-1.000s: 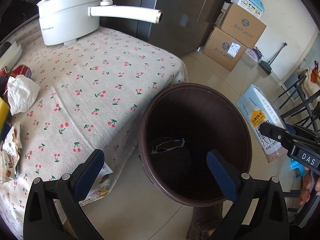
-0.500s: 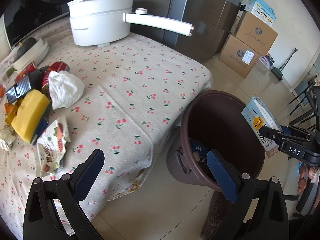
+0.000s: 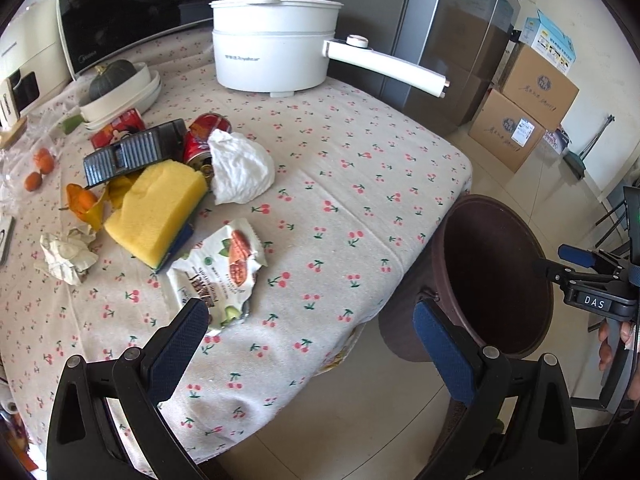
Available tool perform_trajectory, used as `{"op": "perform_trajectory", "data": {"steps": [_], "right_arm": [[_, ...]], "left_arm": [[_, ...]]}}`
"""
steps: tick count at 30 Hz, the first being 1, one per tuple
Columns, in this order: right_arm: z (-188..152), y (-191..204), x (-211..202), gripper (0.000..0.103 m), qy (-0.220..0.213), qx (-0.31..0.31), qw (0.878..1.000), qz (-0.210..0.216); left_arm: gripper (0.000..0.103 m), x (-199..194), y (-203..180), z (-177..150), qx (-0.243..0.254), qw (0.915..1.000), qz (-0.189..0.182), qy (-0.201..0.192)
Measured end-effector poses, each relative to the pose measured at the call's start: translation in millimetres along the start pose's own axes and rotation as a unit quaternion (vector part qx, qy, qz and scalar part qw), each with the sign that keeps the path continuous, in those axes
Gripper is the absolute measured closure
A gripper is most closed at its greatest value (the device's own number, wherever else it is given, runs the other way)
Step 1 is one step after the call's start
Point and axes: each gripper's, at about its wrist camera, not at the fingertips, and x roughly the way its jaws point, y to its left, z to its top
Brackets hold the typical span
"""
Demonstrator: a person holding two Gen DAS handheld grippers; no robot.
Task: Collect trash
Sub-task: 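Carry both items over the brown bin and open both tools to drop them, then grasp the yellow sponge with left tool while right tool grasps the pecan bag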
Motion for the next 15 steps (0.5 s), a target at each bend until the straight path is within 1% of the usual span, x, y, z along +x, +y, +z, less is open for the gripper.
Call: {"op": "perform_trajectory", "data": {"steps": [1, 3, 6, 9, 15], "right_arm": [[1.3, 4.3, 0.3, 0.025, 0.000, -0.004, 1.000, 0.001], [3.7, 13.7, 0.6, 0.015, -0.001, -0.010, 1.000, 0.005], [6.9, 29.5, 0.4, 0.005, -0.006, -0.024, 1.000, 0.008], [9.7, 47.0, -0.6, 0.002, -0.010, -0.043, 0.999, 0.010], [15.4, 77.8, -1.5, 0.001, -0.012, -0.063, 0.998, 0.026]], "left_arm": [[0.000, -1.4, 5.4, -1.5, -0.004, 1.0000, 0.002, 0.000], [0.000, -3.9, 16.2, -3.4, -0.011, 0.9999, 0.007, 0.001], [0.000, -7.5, 32.3, -6.2, -0.020, 0.9997, 0.015, 0.001], [0.000, -11.0, 48.2, -9.6, -0.030, 0.9993, 0.023, 0.002], [0.000, -17.7, 80.8, -16.3, -0.053, 0.9979, 0.038, 0.003]]}}
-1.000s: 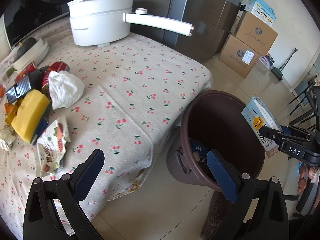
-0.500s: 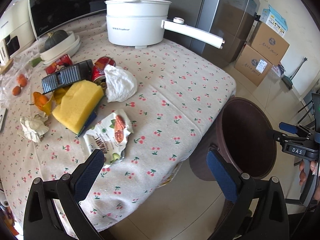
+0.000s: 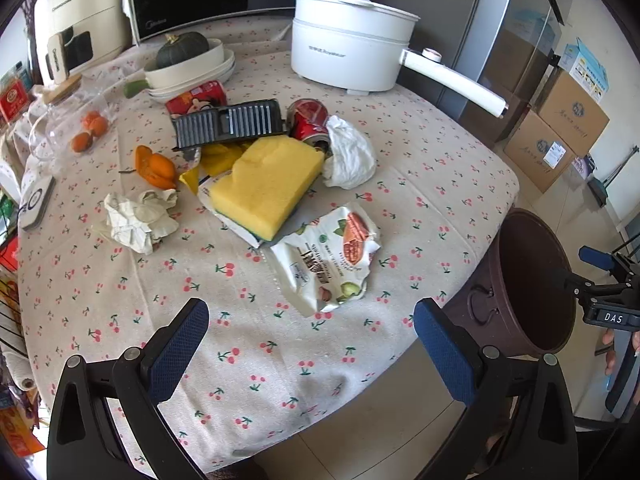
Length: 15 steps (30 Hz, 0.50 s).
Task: Collect trash
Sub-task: 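Grasp the yellow sponge with left tool while right tool grasps the pecan bag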
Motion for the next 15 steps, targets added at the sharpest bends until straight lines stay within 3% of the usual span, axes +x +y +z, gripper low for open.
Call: {"op": "perform_trajectory", "data": {"steps": [15], "right_arm": [[26.6, 78.1, 7.6, 0.001, -0.002, -0.002, 0.998, 0.063]], "left_arm": [[0.000, -6.4, 88.6, -15.1, -0.062, 0.9973, 0.038, 0.002]]}}
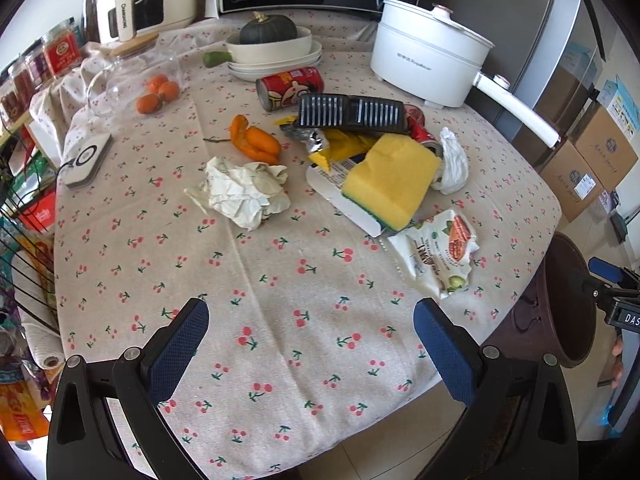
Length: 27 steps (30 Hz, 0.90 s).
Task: Collect trash
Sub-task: 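Grasp the yellow sponge with left tool while right tool grasps the pecan bag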
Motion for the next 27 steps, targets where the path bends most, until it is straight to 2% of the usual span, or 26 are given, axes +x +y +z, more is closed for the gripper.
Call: {"op": "perform_trajectory", "data": {"steps": [6, 7, 10, 12, 16, 19, 23, 26, 27], "right_arm": [[6.8, 17.1, 10.7, 0.001, 0.005, -0.001, 1.000, 0.013], [7.9, 17.8, 12.8, 0.001, 0.007, 0.002, 1.000, 0.015], [10.2, 18.0, 18.4, 0.001, 0.012, 0.004, 1.000, 0.015], [12.0, 16.3, 21.6, 0.001, 0.016, -0.001, 1.000, 0.011], [14.5, 3.8, 25.8, 0.001, 0.021, 0.008, 1.000, 0.004], [15.6, -7.9, 26.6, 0.001, 0.024, 0.025, 0.999, 0.009], [16.6, -21.1, 26.1, 0.001, 0.026, 0.036, 0.999, 0.004], [15.7, -29.6, 25.0, 0.001, 0.027, 0.041, 0.999, 0.001], [15.1, -31.6, 24.2, 0.001, 0.027, 0.042, 0.999, 0.000]], "left_arm": [[0.000, 10.7, 11.2, 12.3, -0.007, 0.9998, -0.018, 0.002], [0.000, 13.1, 6.2, 16.9, 0.007, 0.9996, -0.027, 0.000], [0.000, 21.7, -16.1, 29.3, 0.061, 0.9980, -0.014, -0.005], [0.000, 29.5, -29.6, 39.7, 0.087, 0.9960, -0.020, -0.009], [0.000, 44.5, -54.9, 68.3, 0.120, 0.9919, -0.039, -0.016], [0.002, 62.0, -73.9, 85.7, 0.142, 0.9892, -0.036, -0.004], [0.013, 87.5, -88.5, 96.2, 0.156, 0.9873, -0.015, 0.024], [0.031, 99.0, -86.9, 98.4, 0.131, 0.9899, -0.030, 0.043], [0.031, 99.4, -85.5, 98.3, 0.119, 0.9911, -0.037, 0.045]]}}
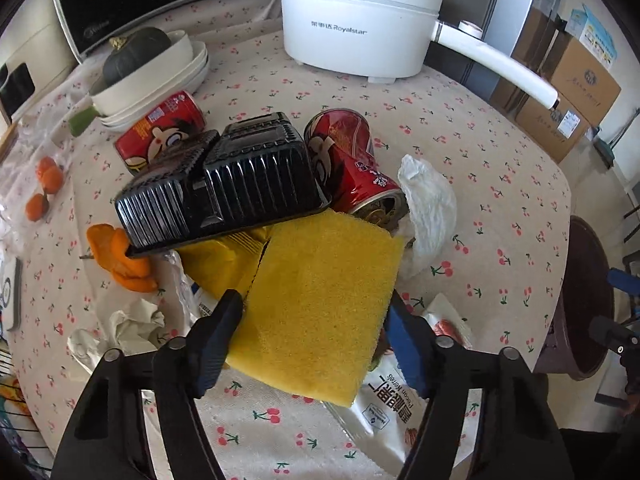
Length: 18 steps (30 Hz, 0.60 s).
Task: Collect trash
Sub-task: 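Grasp the yellow sponge with left tool while right tool grasps the pecan bag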
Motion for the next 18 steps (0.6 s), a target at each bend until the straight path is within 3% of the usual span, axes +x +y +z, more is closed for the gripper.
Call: {"op": "perform_trajectory", "data": {"steps": [9, 14, 18], "right_arm": [[-2.0, 13.0, -3.9, 0.001, -0.004, -0.009, 1.000, 0.016], [0.3, 55.8, -1.9, 0.001, -0.013, -0.052, 0.998, 0.044], [-3.3, 101.3, 8.5, 0.001, -0.016, -0.104, 0.992, 0.065]], "left_arm": [[0.035, -45.4, 24.4, -40.1, -0.099, 0.9941, -0.038, -0.020], [0.035, -84.2, 44.8, -73.6, -0.130, 0.9909, -0.019, -0.030], [0.035, -93.1, 65.3, -96.3, -0.156, 0.9872, -0.012, -0.029]]}}
